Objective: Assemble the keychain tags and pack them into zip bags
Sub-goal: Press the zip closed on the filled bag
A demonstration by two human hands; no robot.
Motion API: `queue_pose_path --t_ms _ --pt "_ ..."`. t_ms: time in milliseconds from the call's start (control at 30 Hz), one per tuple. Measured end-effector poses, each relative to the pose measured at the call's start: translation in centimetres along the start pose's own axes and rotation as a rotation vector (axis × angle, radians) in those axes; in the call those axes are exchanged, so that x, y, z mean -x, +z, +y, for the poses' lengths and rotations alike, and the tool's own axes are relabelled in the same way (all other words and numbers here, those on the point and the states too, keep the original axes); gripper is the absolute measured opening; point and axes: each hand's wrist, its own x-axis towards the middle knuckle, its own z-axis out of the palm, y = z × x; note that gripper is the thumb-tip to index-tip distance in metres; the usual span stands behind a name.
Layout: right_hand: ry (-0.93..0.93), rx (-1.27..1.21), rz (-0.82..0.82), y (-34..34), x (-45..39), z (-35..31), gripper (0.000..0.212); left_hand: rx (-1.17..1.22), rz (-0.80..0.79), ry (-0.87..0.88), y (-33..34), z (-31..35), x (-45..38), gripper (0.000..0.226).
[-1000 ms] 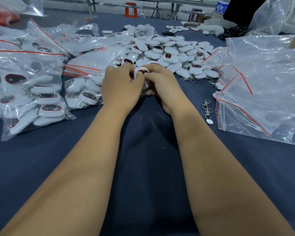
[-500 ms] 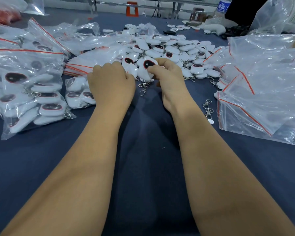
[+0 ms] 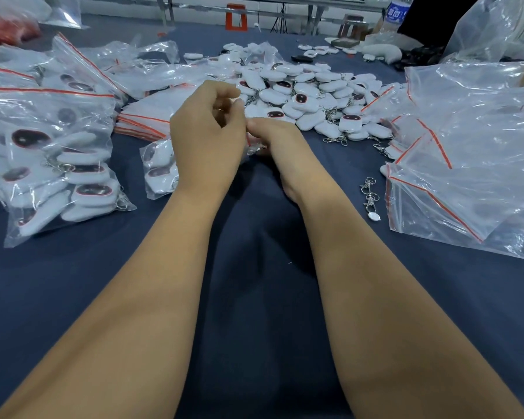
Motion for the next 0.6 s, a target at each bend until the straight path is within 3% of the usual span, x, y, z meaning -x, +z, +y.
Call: queue_pose_path --t_ms 67,133,267,400,500,600 --pt "0.047 0.097 -0.105 -0.5 -0.3 -0.5 0.039 0.160 -0.042 -0.077 0.0 0.1 0.1 0.024" --pt "0.014 0.103 -0.173 -0.4 -0.3 -0.1 0.035 0.303 -0.070 -0.142 0.0 0.2 0.1 0.031" --pt "-0.008 -0.117 0.037 -0.1 -0.2 2.2 0.020 0.337 -0.119 -0.132 0.1 0.2 0.0 0.032" --pt "0.012 -0.350 0.238 -1.2 -1.2 2.2 0.023 0.120 0.070 -0.053 -0.7 -0.1 -0.5 0.029" --pt "0.030 -0.632 0.335 -2.2 -1.1 1.8 0.017 0.099 0.136 -0.161 -1.5 -0.7 -1.1 0.028" --pt "0.020 -0.911 0.309 -2.8 -0.7 1.2 0.025 0.135 -0.032 -0.354 -1.3 -1.0 -1.3 0.020"
